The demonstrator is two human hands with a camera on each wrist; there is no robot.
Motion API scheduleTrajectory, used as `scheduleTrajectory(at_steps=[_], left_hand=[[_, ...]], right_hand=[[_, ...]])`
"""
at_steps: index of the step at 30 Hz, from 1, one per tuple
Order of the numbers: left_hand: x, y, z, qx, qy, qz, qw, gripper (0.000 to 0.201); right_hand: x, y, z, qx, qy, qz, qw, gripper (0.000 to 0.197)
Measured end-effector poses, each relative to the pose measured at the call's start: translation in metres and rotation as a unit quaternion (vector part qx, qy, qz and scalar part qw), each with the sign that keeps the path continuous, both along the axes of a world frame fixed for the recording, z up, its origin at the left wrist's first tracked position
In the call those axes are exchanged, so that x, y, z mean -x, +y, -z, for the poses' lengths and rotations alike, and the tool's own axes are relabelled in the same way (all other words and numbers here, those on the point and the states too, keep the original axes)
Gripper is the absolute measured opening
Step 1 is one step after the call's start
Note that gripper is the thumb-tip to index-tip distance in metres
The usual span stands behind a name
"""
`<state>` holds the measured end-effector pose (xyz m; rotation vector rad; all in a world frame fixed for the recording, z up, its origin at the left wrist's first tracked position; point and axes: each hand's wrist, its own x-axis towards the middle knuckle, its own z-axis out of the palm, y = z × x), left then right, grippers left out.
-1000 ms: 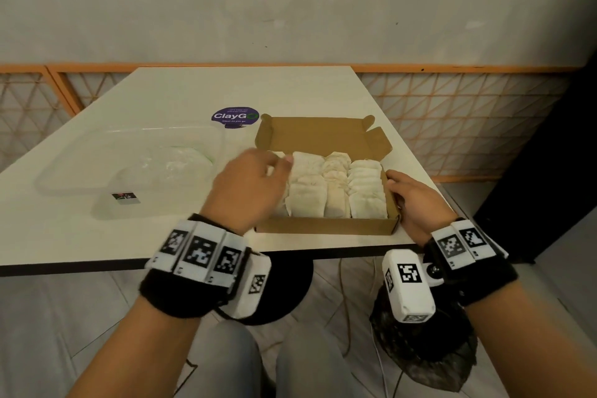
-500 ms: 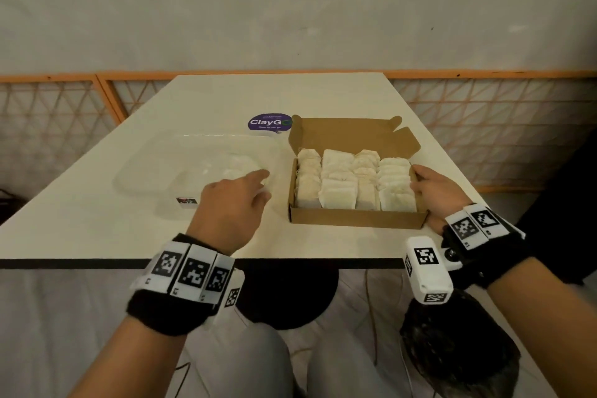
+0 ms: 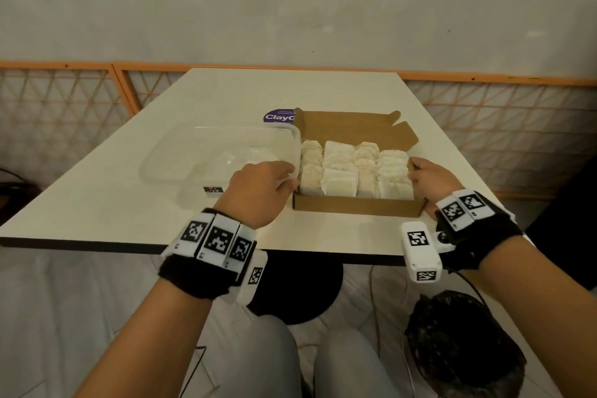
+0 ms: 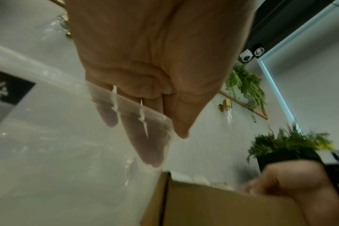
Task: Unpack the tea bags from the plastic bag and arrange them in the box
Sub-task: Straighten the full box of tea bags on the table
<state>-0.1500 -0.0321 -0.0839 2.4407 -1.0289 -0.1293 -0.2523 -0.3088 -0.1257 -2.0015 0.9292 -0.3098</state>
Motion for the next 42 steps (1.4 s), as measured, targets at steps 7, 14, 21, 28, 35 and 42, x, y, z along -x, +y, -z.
scheduleTrajectory(at_steps=[7, 14, 21, 28, 35, 42], left_hand=[[-0.074, 0.034, -0.054, -0.044, 0.024, -0.208, 0.977, 0.055], [-0.098, 0.03, -0.026, -0.351, -0.037, -0.127, 0.927, 0.021], [-0.092, 0.014, -0.028, -0.296, 0.043, -0.162, 0.94, 0.064], [-0.11, 0.021, -0.032, -0.069, 0.187, -0.185, 0.962, 0.017], [-0.078, 0.031, -0.084, 0.181, 0.228, -0.107, 0.951, 0.039], [-0.041, 0.003, -0.063, 0.138, 0.085, -0.042, 0.986, 0.038]], right_hand=[[0.023, 0.026, -0.031, 0.028, -0.141, 0.055, 0.988, 0.035], [0.018, 0.09, -0.057, 0.062, -0.208, -0.064, 0.974, 0.025], [0.006, 0.118, -0.074, 0.087, -0.207, -0.133, 0.965, 0.029], [0.012, 0.126, -0.075, 0.088, -0.211, -0.139, 0.964, 0.03], [-0.013, 0.13, -0.084, -0.022, -0.202, -0.151, 0.968, 0.074], [-0.024, 0.156, -0.075, -0.071, -0.296, -0.164, 0.938, 0.075]])
